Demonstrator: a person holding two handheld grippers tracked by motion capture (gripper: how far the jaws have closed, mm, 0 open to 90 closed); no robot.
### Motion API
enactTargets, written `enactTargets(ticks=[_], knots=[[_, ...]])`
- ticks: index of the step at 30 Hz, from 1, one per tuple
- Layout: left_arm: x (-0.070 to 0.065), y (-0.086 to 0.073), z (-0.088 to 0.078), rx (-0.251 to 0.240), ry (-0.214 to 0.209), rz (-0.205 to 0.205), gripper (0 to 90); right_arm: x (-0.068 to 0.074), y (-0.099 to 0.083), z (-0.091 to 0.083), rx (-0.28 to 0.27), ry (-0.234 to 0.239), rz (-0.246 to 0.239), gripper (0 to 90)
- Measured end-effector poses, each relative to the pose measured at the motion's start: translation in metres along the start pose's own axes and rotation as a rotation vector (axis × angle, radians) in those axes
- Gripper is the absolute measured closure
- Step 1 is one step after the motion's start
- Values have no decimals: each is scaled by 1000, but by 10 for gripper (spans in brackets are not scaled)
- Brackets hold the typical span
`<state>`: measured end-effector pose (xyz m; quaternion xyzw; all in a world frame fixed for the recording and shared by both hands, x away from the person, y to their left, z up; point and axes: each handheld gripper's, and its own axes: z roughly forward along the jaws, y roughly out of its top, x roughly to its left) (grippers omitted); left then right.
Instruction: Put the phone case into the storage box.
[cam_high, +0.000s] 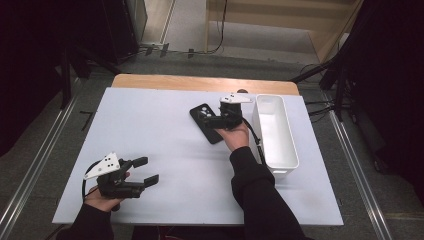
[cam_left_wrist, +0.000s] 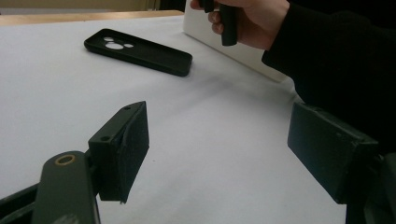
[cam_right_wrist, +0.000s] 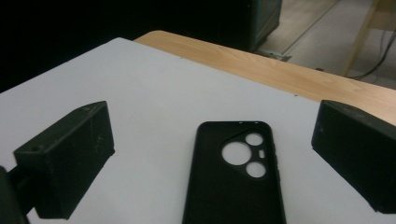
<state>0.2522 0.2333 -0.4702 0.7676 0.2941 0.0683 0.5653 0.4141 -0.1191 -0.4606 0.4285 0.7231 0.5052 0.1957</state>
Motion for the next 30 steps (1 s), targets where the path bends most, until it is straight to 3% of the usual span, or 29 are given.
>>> enactTargets(ticks=[3, 25, 30], knots=[[0, 0, 0, 0, 0, 0, 206, -3, -3, 3, 19, 8, 32, 0], [1, 0, -1, -2, -1, -4, 206, -6, -20, 17, 19, -1, 12, 0], [0, 0, 0, -4, -3, -5, 206, -9, -30, 21, 44, -11, 49, 0]])
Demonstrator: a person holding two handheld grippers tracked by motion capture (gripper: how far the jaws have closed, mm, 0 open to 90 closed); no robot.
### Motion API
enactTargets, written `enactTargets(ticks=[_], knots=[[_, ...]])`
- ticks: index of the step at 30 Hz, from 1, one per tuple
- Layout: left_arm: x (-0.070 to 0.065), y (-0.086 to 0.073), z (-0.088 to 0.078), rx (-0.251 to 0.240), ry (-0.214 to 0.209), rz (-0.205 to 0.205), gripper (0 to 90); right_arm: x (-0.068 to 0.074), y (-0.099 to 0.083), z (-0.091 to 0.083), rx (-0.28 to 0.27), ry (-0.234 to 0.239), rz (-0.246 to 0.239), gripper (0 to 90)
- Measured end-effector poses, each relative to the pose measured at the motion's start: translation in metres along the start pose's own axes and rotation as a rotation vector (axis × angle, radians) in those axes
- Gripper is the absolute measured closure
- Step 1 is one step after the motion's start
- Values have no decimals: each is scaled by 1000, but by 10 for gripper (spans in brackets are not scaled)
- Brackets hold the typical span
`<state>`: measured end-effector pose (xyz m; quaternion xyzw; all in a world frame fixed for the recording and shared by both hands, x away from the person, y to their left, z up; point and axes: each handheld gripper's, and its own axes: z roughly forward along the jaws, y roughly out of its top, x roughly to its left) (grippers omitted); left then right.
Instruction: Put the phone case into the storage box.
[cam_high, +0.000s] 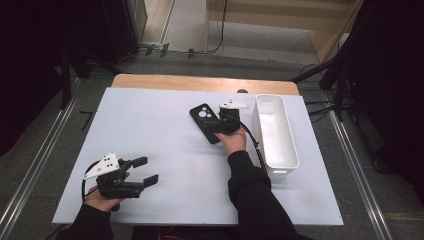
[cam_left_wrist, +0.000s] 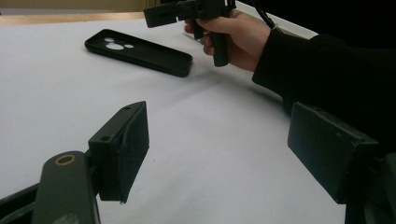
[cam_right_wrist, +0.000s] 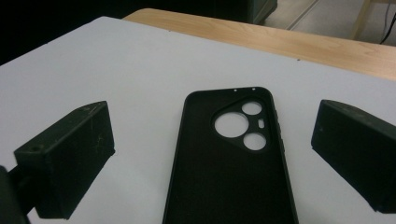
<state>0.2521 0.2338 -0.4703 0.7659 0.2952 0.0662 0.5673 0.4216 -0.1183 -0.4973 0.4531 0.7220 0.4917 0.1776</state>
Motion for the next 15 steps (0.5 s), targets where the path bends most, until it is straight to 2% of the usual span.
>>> enactTargets(ticks=[7, 15], knots=[[0, 0, 0, 0, 2, 2, 206, -2, -7, 4, 19, -8, 4, 0], [0, 0, 0, 1, 3, 2, 206, -5, -14, 10, 82, -11, 15, 0]])
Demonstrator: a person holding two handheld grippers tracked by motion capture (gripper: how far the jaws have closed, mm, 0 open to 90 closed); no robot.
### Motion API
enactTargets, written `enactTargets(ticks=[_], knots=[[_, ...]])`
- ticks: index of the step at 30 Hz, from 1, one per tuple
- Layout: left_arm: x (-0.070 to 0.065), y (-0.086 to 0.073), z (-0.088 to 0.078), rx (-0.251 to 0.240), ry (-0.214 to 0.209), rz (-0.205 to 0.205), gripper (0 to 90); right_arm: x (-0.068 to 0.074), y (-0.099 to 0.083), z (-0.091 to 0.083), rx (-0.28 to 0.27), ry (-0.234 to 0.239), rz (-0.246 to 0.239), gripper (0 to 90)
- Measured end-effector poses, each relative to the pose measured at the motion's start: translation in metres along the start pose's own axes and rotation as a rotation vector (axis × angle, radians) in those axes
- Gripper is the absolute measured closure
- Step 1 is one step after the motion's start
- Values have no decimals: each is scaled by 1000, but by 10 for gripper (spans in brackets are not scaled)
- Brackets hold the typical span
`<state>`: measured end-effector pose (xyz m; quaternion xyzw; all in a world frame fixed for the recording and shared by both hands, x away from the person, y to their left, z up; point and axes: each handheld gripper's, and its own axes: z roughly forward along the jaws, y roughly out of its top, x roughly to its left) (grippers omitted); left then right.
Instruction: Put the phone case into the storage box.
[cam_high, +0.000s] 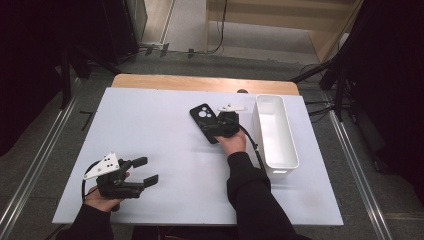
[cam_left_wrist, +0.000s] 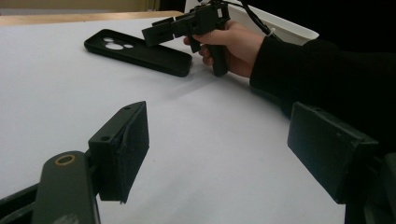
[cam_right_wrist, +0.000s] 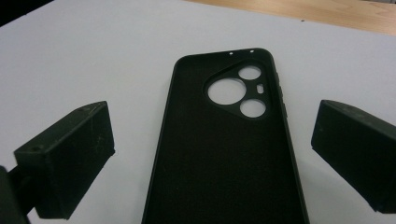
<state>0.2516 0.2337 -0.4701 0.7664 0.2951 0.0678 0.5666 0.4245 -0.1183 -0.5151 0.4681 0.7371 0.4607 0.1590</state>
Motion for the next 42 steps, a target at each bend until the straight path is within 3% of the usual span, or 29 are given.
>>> enactTargets(ticks=[7, 12, 20, 24, 29, 31, 32, 42], knots=[[0, 0, 0, 1, -1, 1, 206, -2, 0, 1, 19, 9, 11, 0], [0, 0, 0, 0, -3, 0, 206, -2, 2, 6, 80, 7, 9, 0], [0, 0, 0, 1, 0, 0, 206, 2, 4, 13, 156, -43, -6, 0], [0, 0, -1, 2, -3, 1, 206, 6, 5, 17, 194, -69, -29, 57], [0, 0, -1, -2, -3, 0, 206, 8, 5, 18, 211, -87, -44, 57], [0, 0, 0, -2, -3, -1, 206, 11, 5, 20, 224, -109, -77, 59], [0, 0, 0, -3, -3, -1, 206, 16, 5, 22, 237, -142, -118, 63], [0, 0, 0, 0, -3, 0, 206, 15, 4, 20, 228, -146, -106, 105]])
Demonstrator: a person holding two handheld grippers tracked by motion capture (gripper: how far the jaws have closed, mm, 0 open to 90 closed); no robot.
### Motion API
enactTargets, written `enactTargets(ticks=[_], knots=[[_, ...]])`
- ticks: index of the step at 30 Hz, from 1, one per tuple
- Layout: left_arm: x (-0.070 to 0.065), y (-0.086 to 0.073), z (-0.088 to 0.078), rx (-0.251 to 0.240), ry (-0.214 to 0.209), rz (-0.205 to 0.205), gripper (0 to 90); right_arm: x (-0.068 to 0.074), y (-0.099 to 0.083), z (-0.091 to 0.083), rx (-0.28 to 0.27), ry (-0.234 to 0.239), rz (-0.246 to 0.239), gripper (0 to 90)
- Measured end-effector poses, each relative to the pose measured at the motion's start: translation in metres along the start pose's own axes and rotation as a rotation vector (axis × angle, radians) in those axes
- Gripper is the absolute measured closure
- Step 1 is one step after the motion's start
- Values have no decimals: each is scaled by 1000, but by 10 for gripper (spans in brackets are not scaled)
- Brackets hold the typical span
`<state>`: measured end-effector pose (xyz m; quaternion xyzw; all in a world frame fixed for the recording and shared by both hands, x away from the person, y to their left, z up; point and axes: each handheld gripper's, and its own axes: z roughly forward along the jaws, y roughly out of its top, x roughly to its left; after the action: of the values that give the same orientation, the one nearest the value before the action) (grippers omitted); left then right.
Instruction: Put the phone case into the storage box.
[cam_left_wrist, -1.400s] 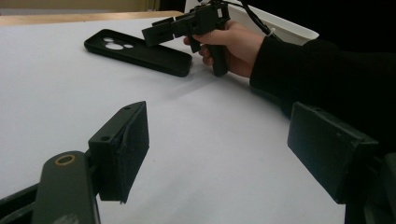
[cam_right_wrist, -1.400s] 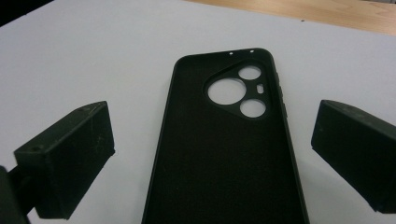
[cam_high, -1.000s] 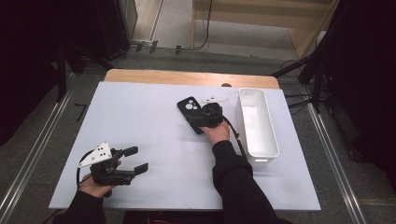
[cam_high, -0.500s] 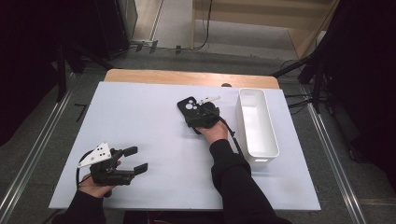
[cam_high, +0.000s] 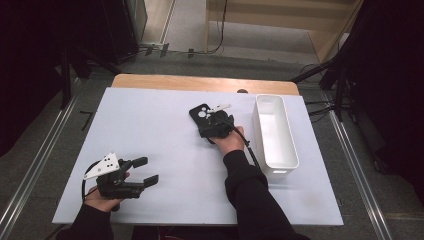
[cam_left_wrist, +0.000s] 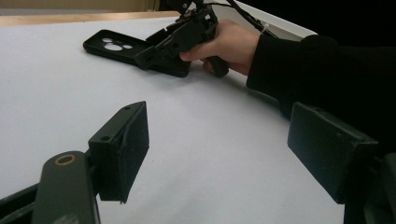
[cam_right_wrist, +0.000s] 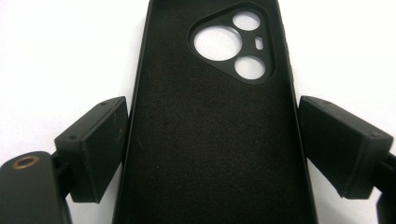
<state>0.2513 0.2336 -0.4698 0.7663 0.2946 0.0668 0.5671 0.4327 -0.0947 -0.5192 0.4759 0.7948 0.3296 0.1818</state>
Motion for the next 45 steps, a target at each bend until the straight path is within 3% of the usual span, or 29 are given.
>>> enactTargets(ticks=[15, 19, 28, 37, 45], knots=[[1, 0, 0, 1, -1, -1, 206, -3, -1, -3, -17, 25, 7, 129], [1, 0, 1, 1, -1, -3, 206, -3, 1, -5, -35, 53, 24, 130], [1, 0, 0, 4, 0, -3, 206, 6, 9, -25, -105, 71, -7, 130], [1, 0, 0, 3, 2, -8, 206, 12, 14, -47, -155, 104, 2, 130], [1, 1, 2, 13, -13, -42, 207, 14, 15, -68, -174, 135, 15, 130]])
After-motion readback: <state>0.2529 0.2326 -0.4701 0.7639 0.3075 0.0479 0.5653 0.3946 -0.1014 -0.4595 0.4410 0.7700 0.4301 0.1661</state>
